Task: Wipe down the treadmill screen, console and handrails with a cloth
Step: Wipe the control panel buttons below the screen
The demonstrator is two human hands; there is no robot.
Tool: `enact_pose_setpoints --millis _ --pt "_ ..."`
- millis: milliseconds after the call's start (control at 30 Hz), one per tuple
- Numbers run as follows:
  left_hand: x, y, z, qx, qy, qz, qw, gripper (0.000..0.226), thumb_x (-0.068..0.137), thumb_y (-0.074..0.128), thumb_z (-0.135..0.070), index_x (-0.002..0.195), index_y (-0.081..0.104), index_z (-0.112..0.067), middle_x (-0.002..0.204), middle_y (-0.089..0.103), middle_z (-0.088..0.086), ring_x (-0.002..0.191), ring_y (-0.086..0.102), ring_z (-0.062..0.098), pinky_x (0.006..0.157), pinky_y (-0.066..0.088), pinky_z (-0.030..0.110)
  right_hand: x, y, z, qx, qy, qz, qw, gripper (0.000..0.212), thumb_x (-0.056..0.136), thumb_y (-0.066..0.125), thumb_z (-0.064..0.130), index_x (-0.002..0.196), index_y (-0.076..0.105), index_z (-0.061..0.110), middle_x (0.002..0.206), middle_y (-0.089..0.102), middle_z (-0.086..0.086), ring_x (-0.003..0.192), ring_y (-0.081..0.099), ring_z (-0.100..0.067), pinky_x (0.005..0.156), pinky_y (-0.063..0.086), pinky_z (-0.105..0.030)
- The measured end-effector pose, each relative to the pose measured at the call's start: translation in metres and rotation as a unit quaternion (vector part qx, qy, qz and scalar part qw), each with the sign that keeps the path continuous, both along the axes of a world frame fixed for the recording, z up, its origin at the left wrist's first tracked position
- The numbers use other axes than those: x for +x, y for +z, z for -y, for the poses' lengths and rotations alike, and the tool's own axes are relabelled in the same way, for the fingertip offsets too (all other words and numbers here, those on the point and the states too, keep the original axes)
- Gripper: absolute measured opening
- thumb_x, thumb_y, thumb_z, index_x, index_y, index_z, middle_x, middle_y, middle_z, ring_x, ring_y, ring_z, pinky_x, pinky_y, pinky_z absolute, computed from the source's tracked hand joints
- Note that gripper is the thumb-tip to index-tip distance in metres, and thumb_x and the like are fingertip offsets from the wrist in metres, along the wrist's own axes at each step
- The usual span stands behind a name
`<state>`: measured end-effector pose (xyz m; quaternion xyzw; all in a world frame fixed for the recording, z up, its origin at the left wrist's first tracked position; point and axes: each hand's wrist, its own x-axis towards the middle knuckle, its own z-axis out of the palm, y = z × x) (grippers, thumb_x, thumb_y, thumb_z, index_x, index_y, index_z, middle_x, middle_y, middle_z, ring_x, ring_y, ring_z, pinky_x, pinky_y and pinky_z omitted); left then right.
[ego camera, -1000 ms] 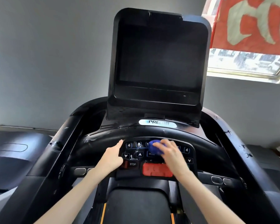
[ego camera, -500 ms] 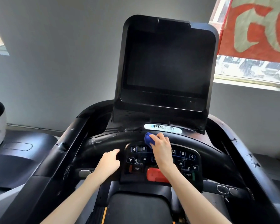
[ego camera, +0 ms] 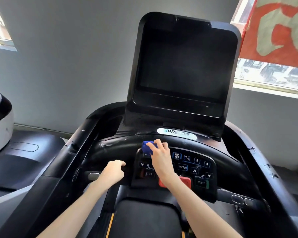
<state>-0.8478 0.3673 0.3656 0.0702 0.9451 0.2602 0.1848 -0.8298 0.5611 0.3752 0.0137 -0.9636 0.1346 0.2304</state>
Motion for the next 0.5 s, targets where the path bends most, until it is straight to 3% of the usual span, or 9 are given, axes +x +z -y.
enact_pose_setpoints --millis 200,267,400,500 --pt "0.008 -0.013 0.007 -0.093 -0.008 -0.016 0.995 0.053 0.08 0.045 -0.002 0.126 0.058 -0.026 0.126 0.06 0.003 0.117 0.055 0.025 0.096 0.046 0.031 0.036 -0.024 0.001 0.165 0.209 0.026 0.964 0.047 0.07 0.066 0.016 0.115 0.055 0.028 0.105 0.056 0.003 0.081 0.053 -0.02 0.064 0.049 -0.029" --pt "0.009 -0.011 0.005 -0.122 -0.013 -0.025 0.992 0.051 0.081 0.048 -0.003 0.125 0.059 -0.027 0.124 0.061 0.003 0.116 0.056 0.025 0.094 0.046 0.031 0.019 -0.009 0.002 0.204 0.198 0.013 0.959 0.045 0.07 0.065 0.015 0.113 0.059 0.028 0.102 0.057 0.002 0.079 0.053 -0.02 0.06 0.046 -0.029" --pt "0.008 -0.01 0.004 -0.131 -0.027 -0.005 0.991 0.051 0.081 0.049 -0.005 0.127 0.058 -0.024 0.125 0.062 0.004 0.118 0.055 0.025 0.096 0.047 0.032 0.0 0.002 0.029 0.156 0.063 0.015 0.986 0.055 0.046 0.081 0.011 0.097 0.067 0.022 0.103 0.06 -0.002 0.078 0.055 -0.022 0.061 0.048 -0.029" --pt "0.007 -0.012 0.01 -0.1 -0.026 0.021 0.994 0.053 0.083 0.043 -0.002 0.131 0.055 -0.023 0.138 0.053 -0.002 0.129 0.047 0.018 0.106 0.039 0.029 0.027 -0.021 0.034 0.183 0.138 0.01 0.973 0.043 0.057 0.073 0.019 0.099 0.064 0.026 0.111 0.057 0.0 0.091 0.049 -0.021 0.074 0.047 -0.03"
